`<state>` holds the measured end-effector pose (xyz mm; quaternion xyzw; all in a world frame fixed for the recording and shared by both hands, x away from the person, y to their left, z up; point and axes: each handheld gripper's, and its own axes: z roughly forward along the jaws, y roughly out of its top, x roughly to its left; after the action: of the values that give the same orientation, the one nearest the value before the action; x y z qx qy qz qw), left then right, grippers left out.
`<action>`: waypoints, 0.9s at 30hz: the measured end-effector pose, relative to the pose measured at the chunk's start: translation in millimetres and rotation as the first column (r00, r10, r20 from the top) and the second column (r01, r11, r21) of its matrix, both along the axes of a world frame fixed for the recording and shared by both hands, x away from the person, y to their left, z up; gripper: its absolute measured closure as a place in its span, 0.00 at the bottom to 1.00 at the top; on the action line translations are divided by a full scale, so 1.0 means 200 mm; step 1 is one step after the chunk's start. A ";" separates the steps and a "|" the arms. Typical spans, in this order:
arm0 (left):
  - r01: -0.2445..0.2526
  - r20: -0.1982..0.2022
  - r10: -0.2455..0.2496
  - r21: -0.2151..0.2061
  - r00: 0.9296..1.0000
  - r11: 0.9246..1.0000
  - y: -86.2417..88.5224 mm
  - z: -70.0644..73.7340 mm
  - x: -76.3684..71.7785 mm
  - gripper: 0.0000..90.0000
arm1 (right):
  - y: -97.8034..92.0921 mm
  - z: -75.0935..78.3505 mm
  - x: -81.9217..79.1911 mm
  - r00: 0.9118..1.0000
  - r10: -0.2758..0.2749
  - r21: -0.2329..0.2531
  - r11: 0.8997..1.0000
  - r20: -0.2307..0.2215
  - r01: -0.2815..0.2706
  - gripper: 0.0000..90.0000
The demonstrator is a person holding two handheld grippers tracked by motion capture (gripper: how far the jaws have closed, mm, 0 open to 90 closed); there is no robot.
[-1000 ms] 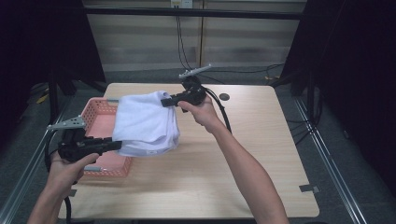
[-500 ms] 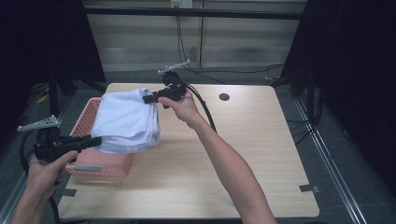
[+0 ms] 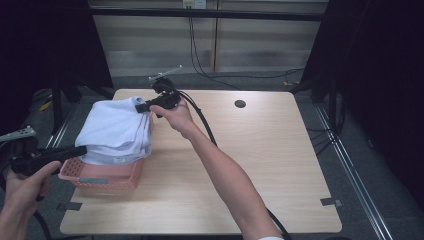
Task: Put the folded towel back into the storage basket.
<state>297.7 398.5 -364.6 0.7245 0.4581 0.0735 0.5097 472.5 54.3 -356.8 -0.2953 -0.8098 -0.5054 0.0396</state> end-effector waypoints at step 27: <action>-0.111 -0.120 0.121 0.085 0.985 0.990 0.17 -0.20 0.04 0.82 | 0.27 -0.27 0.01 0.996 -0.073 -0.035 0.997 -0.054 0.071 0.80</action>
<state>306.4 431.9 -404.5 0.7191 0.5272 0.0753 0.4465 475.4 108.3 -411.1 -0.3387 -0.8054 -0.4848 0.0391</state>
